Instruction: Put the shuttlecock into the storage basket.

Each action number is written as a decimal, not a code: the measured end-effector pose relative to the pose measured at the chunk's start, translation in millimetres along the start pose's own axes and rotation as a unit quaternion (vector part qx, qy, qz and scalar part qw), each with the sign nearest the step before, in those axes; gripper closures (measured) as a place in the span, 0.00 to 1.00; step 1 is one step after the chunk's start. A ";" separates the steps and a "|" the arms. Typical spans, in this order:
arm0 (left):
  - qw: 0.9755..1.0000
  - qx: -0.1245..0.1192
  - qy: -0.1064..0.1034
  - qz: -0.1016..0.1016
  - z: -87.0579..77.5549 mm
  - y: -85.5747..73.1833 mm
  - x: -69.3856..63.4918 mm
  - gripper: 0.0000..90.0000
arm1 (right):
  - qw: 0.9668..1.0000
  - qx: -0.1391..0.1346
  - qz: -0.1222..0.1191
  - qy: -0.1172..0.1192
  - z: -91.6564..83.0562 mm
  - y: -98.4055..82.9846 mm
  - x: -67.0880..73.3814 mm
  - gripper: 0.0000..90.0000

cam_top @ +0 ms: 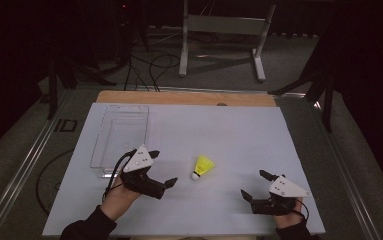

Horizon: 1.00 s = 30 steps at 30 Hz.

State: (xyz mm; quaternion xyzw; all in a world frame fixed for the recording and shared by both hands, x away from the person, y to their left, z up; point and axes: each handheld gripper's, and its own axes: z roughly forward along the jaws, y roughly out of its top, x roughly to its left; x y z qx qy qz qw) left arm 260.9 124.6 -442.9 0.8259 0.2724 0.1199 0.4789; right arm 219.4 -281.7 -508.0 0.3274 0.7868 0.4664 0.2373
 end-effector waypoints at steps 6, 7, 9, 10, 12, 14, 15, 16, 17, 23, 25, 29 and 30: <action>0.999 0.034 0.000 0.004 16.1 1.5 -2.8 0.00 | 1.000 0.000 0.000 0.002 0.3 -0.3 -0.2 0.10; 0.999 0.043 -0.002 0.006 18.7 1.7 -3.3 0.00 | 1.000 0.001 0.000 0.001 0.1 -0.2 -0.1 0.10; 0.999 0.052 0.002 0.007 23.1 2.3 -4.5 0.00 | 1.000 0.000 0.001 0.002 -0.1 -0.2 -0.1 0.10; 0.998 0.055 -0.001 0.008 24.7 2.7 -4.7 0.00 | 1.000 0.001 0.000 0.001 0.0 -0.3 -0.3 0.10; 0.998 0.068 0.001 0.008 29.1 4.1 -6.5 0.00 | 1.000 0.000 0.000 0.003 0.2 -0.4 -0.3 0.10; 0.997 0.079 -0.004 0.008 32.3 5.2 -8.1 0.00 | 1.000 0.001 0.000 0.003 0.4 -0.4 -0.2 0.10; 0.997 0.079 -0.004 0.008 32.3 5.2 -8.1 0.00 | 1.000 0.001 0.000 0.003 0.4 -0.4 -0.2 0.10; 0.996 0.088 -0.005 0.007 35.0 6.0 -9.5 0.00 | 1.000 0.001 0.000 0.003 0.4 -0.4 -0.3 0.10; 0.996 0.092 -0.009 0.005 36.4 6.2 -10.0 0.00 | 1.000 0.002 0.000 0.003 0.4 -0.3 -0.2 0.10; 0.993 0.122 -0.008 0.000 47.1 5.7 -13.1 0.00 | 1.000 0.001 0.000 0.004 0.2 -0.4 -0.3 0.10; 0.992 0.130 -0.005 -0.002 50.0 6.0 -14.6 0.00 | 1.000 0.001 0.000 0.004 0.3 -0.4 -0.4 0.10; 0.990 0.141 -0.009 -0.025 55.3 8.2 -14.5 0.00 | 1.000 0.003 0.001 0.005 0.5 -0.4 -0.2 0.10; 0.989 0.145 -0.011 -0.032 56.7 8.8 -14.0 0.00 | 1.000 0.003 0.001 0.005 0.4 -0.4 -0.1 0.10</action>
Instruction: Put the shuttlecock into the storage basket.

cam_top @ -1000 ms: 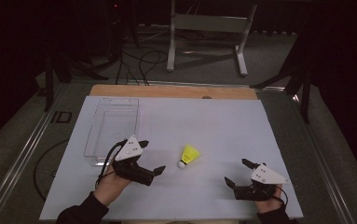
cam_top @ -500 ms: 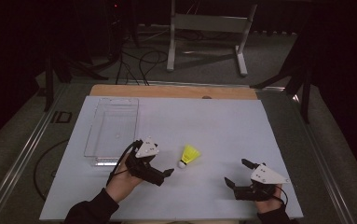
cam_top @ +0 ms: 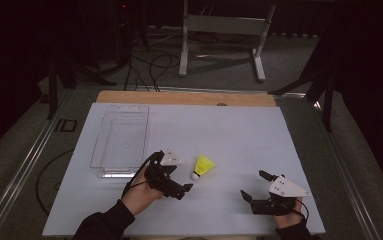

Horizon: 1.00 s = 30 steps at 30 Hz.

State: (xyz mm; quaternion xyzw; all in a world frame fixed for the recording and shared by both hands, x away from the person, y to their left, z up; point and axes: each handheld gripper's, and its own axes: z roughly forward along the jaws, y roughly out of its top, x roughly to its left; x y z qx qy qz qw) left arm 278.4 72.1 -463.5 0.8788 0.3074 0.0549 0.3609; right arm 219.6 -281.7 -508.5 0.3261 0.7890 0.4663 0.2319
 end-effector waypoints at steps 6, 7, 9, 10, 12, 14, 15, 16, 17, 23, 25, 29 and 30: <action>0.999 0.041 0.008 -0.014 8.0 8.1 -0.2 0.00 | 1.000 0.001 0.002 0.002 0.1 -0.3 -0.2 0.10; 0.999 0.049 0.007 -0.013 9.6 9.9 -0.1 0.00 | 1.000 0.001 0.001 0.001 0.1 -0.2 -0.2 0.10; 0.998 0.056 0.005 -0.015 12.1 11.8 -0.4 0.00 | 1.000 0.000 0.001 0.001 -0.1 -0.1 -0.2 0.10; 0.998 0.057 0.007 -0.019 13.5 13.1 -0.3 0.00 | 1.000 0.000 0.001 0.001 -0.1 -0.1 -0.2 0.10; 0.998 0.063 0.002 -0.019 15.8 14.8 0.2 0.00 | 1.000 0.000 0.001 0.002 0.0 -0.2 -0.1 0.10; 0.998 0.067 -0.003 -0.019 18.6 16.6 -0.1 0.00 | 1.000 0.000 0.000 0.002 0.0 -0.1 0.0 0.10; 0.997 0.071 -0.004 -0.017 20.1 17.5 -0.2 0.00 | 1.000 0.000 -0.001 0.002 0.0 0.0 0.1 0.10; 0.997 0.075 -0.005 -0.020 21.7 18.6 0.3 0.00 | 1.000 0.000 -0.001 0.002 0.0 0.0 0.1 0.10; 0.997 0.076 -0.002 -0.025 24.3 19.5 0.6 0.00 | 1.000 0.001 -0.001 0.002 0.1 -0.1 0.2 0.10; 0.995 0.090 0.001 -0.033 33.7 21.3 0.3 0.00 | 1.000 0.003 -0.001 0.003 0.0 -0.3 0.1 0.10; 0.995 0.096 0.001 -0.036 37.7 21.3 0.4 0.00 | 1.000 0.003 -0.001 0.003 0.1 -0.2 0.5 0.10; 0.994 0.100 -0.007 -0.048 44.4 21.9 3.1 0.02 | 1.000 0.003 -0.003 0.003 0.0 -0.1 0.6 0.10; 0.993 0.102 -0.009 -0.049 45.5 22.1 4.2 0.03 | 1.000 0.002 -0.003 0.003 -0.1 -0.2 0.5 0.10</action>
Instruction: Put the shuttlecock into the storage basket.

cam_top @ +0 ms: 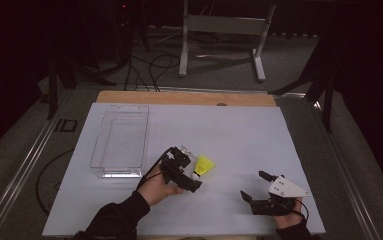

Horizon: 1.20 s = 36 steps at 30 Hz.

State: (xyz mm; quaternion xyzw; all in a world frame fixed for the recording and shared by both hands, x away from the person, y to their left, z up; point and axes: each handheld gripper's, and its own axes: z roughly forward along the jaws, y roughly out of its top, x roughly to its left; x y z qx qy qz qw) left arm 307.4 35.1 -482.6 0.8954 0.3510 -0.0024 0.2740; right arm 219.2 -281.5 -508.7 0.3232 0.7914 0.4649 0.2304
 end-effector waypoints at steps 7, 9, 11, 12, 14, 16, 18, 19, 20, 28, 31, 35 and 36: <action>1.000 0.019 -0.008 -0.023 7.7 2.9 7.5 0.17 | 1.000 0.000 0.000 0.001 0.0 -0.1 0.0 0.10; 0.999 0.026 -0.012 -0.030 10.6 4.1 9.8 0.20 | 1.000 0.000 0.000 0.001 0.1 -0.1 0.1 0.10; 0.999 0.032 -0.015 -0.033 12.7 5.0 10.8 0.21 | 1.000 0.002 0.001 0.002 0.1 -0.2 0.1 0.10; 0.999 0.034 -0.016 -0.034 14.0 5.4 10.9 0.23 | 1.000 0.002 0.001 0.001 0.1 -0.2 0.2 0.10; 0.998 0.042 -0.021 -0.035 16.5 6.3 11.8 0.27 | 1.000 0.002 0.001 0.002 0.2 -0.2 0.1 0.10; 0.998 0.049 -0.022 -0.034 18.8 7.3 12.9 0.31 | 1.000 0.002 0.002 0.002 0.2 -0.3 0.0 0.10; 0.998 0.056 -0.015 -0.030 21.7 8.1 12.5 0.35 | 1.000 0.001 0.001 0.003 0.0 -0.2 0.1 0.10; 0.998 0.059 -0.014 -0.029 22.8 8.5 12.3 0.35 | 1.000 0.002 0.000 0.003 0.0 -0.1 0.2 0.10; 0.998 0.058 -0.019 -0.033 24.0 9.0 12.8 0.36 | 1.000 0.002 0.000 0.003 0.0 -0.1 0.3 0.10; 0.996 0.078 -0.002 -0.035 32.8 15.5 12.0 0.47 | 1.000 0.003 0.000 0.004 0.4 -0.4 0.1 0.10; 0.996 0.086 0.000 -0.033 36.3 18.9 9.8 0.51 | 1.000 0.003 0.000 0.004 0.5 -0.4 0.2 0.10; 0.995 0.091 0.005 -0.033 41.2 21.4 10.0 0.56 | 1.000 0.003 0.001 0.004 0.1 -0.3 0.2 0.10; 0.995 0.091 0.008 -0.030 41.7 21.8 9.3 0.58 | 1.000 0.003 0.000 0.004 0.0 -0.4 0.0 0.10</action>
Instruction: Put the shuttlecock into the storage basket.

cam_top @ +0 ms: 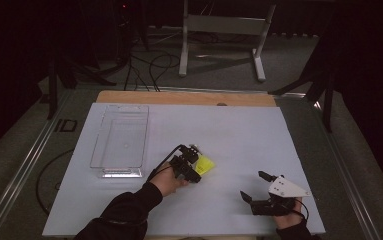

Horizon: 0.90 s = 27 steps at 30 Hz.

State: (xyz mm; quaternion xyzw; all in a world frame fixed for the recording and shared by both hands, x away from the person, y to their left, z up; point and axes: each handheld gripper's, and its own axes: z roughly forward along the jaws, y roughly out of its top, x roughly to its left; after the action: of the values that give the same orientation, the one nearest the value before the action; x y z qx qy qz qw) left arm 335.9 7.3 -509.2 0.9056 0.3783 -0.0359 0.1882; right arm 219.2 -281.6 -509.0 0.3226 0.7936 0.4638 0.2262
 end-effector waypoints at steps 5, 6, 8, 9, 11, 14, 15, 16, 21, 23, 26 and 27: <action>1.000 0.001 -0.003 0.002 0.3 1.0 -0.1 0.64 | 1.000 -0.001 -0.002 0.001 -0.1 0.0 -0.4 0.10; 1.000 0.001 -0.003 0.002 0.3 1.0 -0.1 0.66 | 1.000 -0.001 -0.002 0.001 -0.1 0.0 -0.4 0.10; 1.000 0.005 -0.007 0.004 0.5 1.7 -1.3 0.70 | 1.000 0.001 -0.001 0.001 0.0 -0.1 -0.2 0.10; 1.000 0.005 -0.005 0.007 0.9 1.9 -2.3 0.71 | 1.000 0.001 0.000 0.001 0.1 0.0 0.0 0.10; 1.000 0.006 -0.001 0.012 1.2 2.7 -3.9 0.71 | 1.000 0.001 0.000 0.001 0.1 0.0 0.0 0.10; 1.000 0.007 -0.002 0.015 0.6 3.0 -3.1 0.72 | 1.000 0.001 0.000 0.001 0.1 -0.1 -0.1 0.10; 1.000 0.007 -0.001 0.016 0.3 3.0 -3.3 0.73 | 1.000 0.001 0.000 0.001 0.1 -0.1 -0.1 0.10; 1.000 0.006 -0.001 0.016 -0.2 3.0 -3.3 0.73 | 1.000 0.001 0.000 0.001 0.0 -0.1 -0.1 0.10; 1.000 -0.001 -0.004 0.025 -9.3 5.1 -1.8 0.73 | 1.000 0.000 -0.001 0.001 0.1 -0.2 -0.4 0.10; 0.999 -0.002 -0.010 0.032 -12.7 5.4 -1.6 0.73 | 1.000 0.000 0.000 0.001 0.2 -0.3 -0.4 0.10; 0.999 -0.004 -0.007 0.044 -17.4 5.0 -2.0 0.73 | 1.000 0.001 0.000 0.000 0.0 0.0 -0.1 0.10; 0.999 -0.002 -0.007 0.048 -18.4 4.8 -1.7 0.73 | 1.000 0.001 0.001 0.001 0.0 -0.1 -0.1 0.10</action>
State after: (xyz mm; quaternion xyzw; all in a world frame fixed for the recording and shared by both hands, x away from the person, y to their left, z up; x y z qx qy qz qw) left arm 336.7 9.8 -490.3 0.9223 0.3329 -0.0326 0.1937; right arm 219.3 -281.7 -509.1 0.3228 0.7939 0.4638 0.2246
